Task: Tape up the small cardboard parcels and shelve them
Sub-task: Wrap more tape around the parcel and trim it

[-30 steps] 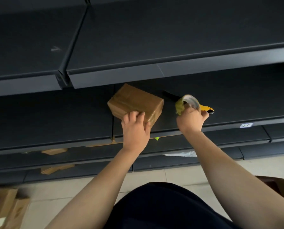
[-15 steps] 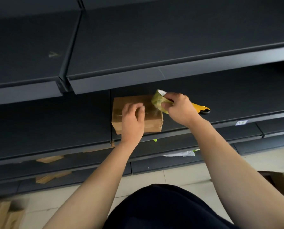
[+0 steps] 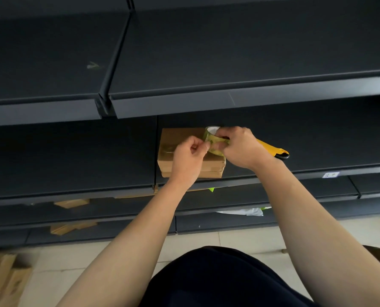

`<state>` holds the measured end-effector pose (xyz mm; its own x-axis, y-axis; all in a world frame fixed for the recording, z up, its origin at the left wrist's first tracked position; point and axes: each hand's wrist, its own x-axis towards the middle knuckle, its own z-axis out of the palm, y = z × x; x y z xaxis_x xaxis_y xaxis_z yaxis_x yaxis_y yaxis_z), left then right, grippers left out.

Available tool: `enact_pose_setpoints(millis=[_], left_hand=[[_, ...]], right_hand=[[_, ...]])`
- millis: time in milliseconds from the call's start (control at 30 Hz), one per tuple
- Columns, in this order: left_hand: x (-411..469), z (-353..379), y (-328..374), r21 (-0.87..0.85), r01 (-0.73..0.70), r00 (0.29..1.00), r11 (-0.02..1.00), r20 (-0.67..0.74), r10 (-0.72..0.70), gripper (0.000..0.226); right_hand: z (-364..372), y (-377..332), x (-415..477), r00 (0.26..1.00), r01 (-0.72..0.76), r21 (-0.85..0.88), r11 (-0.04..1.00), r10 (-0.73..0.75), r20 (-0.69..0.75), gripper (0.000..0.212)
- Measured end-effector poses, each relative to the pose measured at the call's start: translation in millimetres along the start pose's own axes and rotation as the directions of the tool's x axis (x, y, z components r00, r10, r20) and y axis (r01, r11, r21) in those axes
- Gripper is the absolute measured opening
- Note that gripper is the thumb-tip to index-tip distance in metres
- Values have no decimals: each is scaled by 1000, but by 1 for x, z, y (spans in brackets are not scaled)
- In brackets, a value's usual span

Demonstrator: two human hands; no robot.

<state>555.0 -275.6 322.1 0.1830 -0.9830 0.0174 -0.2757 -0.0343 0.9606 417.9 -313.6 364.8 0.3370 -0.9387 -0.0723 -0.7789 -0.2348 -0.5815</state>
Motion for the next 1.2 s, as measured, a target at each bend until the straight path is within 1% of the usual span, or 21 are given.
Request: enact_pose_setpoints(millis=[67,133,233,300,333,367,400,433,500,533,567,600,667,733,800,933,1100,1200], left_hand=[[3,-4,1,17,47,999,999,14,-47,21],[8,-9,1,-25,114,993,993,17,-114,22],[13,-21,0,-153,182,983,971,19,-182,23],[17,-23,-2,-108,210,978,972,19,-209,22],[18,-22,-3,-62,225,974,972,20,-224,21],[20,-22,-4,-28,236,972,971,13,-235,21],[22,-24,-4,-11,248,968,969,-19,-248,20],[25,-33,-6,-12,269,959,963,-86,-269,19],[33,-65,-16,-63,326,905,943,-268,-331,16],[36,-82,-22,-78,361,875,929,-315,-367,15],[36,-94,-28,-71,403,856,913,-323,-403,14],[36,-100,-34,-61,441,841,895,-319,-437,14],[37,-102,-44,-75,485,814,871,-326,-481,16],[38,-103,-49,-99,508,781,856,-366,-506,16],[40,-110,-54,-107,531,755,841,-391,-526,16],[41,-109,-59,-148,550,752,822,-341,-564,12],[40,-104,-65,-174,558,737,812,-347,-581,13],[40,-101,-70,-185,577,722,796,-340,-603,15]], right_hand=[[-1,-2,1,999,11,-1,1000,-11,45,26],[-4,-4,1,996,19,45,999,-22,85,22],[-10,-2,1,979,3,106,994,-24,203,42],[-12,-2,1,964,-31,157,987,-12,266,47],[-12,-2,4,964,-29,155,988,-14,267,50],[-14,-1,7,967,-10,115,993,-20,254,53],[-18,2,11,971,8,37,999,-16,238,58],[-23,8,14,975,18,-77,997,-1,221,62],[-34,27,19,981,24,-325,945,40,189,70],[-39,37,21,983,10,-392,920,64,174,74],[-42,46,24,982,-18,-397,918,90,164,80],[-42,53,26,981,-42,-359,932,107,163,82],[-39,64,33,979,-71,-313,947,127,161,78],[-39,75,41,974,-70,-328,942,135,179,77],[-40,89,45,969,-98,-345,933,168,180,70],[-35,104,51,950,-127,-388,913,225,217,60],[-29,114,52,938,-185,-295,937,259,232,52],[-18,119,53,938,-178,-330,927,261,229,47]])
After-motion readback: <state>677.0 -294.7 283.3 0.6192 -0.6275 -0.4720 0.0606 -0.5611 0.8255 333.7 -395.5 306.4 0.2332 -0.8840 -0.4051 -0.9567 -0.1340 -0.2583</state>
